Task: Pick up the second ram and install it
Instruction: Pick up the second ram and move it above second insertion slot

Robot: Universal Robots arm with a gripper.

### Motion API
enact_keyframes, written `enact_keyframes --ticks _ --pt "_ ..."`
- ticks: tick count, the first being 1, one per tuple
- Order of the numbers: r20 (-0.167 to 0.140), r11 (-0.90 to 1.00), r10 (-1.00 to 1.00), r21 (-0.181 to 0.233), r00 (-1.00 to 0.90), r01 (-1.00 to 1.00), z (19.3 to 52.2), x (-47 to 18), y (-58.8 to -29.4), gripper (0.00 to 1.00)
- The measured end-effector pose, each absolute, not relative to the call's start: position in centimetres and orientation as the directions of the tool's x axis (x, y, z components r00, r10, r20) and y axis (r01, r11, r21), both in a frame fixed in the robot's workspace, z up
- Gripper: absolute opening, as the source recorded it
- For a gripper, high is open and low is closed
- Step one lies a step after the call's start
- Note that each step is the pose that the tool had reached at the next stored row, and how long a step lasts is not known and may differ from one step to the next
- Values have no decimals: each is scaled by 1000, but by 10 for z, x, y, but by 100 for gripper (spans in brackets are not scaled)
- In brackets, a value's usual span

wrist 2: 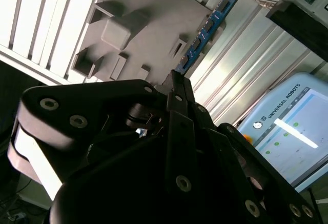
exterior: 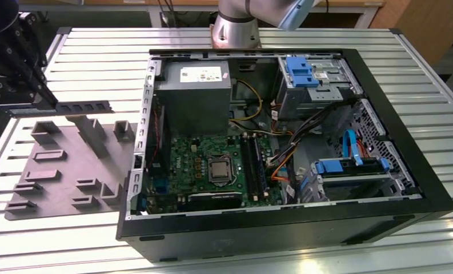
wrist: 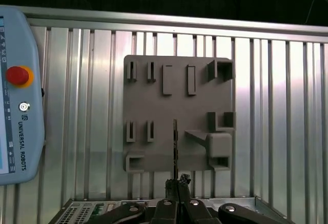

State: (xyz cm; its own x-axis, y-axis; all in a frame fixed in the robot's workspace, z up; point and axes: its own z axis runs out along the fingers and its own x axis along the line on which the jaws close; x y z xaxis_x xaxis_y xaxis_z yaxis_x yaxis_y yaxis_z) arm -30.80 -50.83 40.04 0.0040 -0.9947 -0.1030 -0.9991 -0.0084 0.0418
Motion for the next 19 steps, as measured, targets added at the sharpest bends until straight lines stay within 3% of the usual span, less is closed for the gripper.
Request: enact_keyframes --ticks 19 --pt "-103 -8 -995 42 4 -999 400 -281 -508 12"
